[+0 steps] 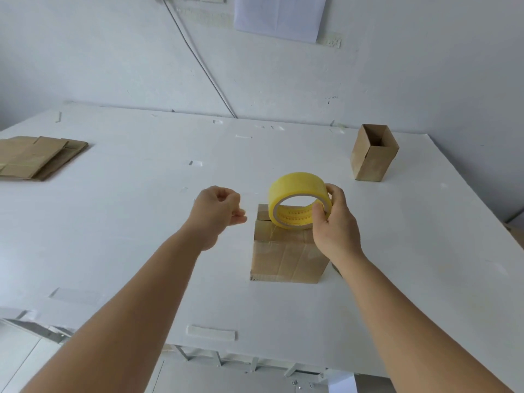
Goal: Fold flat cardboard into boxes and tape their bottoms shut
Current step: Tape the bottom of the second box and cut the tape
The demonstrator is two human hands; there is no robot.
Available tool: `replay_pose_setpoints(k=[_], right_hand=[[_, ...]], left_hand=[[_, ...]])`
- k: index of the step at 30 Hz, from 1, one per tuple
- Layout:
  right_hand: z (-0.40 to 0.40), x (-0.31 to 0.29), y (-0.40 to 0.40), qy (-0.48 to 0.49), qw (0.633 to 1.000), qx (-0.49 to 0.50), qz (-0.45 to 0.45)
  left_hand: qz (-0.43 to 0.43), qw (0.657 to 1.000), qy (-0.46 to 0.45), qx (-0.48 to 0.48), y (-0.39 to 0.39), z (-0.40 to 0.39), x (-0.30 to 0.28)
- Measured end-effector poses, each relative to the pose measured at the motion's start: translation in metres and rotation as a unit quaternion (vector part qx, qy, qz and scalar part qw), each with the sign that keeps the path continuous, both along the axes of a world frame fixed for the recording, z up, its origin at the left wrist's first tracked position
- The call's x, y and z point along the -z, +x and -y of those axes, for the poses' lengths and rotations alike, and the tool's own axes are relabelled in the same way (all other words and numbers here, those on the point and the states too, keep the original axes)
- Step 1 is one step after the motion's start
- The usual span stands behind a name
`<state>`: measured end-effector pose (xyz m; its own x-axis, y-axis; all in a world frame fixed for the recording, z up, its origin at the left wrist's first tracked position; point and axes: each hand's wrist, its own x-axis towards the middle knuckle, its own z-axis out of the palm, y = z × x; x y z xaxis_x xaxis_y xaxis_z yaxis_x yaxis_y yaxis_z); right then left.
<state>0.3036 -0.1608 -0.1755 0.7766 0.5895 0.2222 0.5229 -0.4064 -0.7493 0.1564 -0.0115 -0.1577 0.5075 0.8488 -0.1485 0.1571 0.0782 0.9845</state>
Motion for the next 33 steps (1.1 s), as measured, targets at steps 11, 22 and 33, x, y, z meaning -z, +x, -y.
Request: replay_pose_setpoints(k=[11, 22, 33], right_hand=[[-0.007, -0.003, -0.002, 0.007, 0.999, -0.008, -0.034], [-0.001, -0.003, -0.003, 0.046, 0.998, -0.026, -0.024], [-0.003, 0.001, -0.002, 0.033, 0.998, -0.038, -0.022]], left_hand=[[-0.024, 0.998, -0.044, 0.043, -0.012, -0.006, 0.027], [-0.029, 0.997, -0.047, 0.063, -0.005, -0.011, 0.036], [-0.064, 0.994, -0.068, 0.059, 0.011, -0.001, 0.067]])
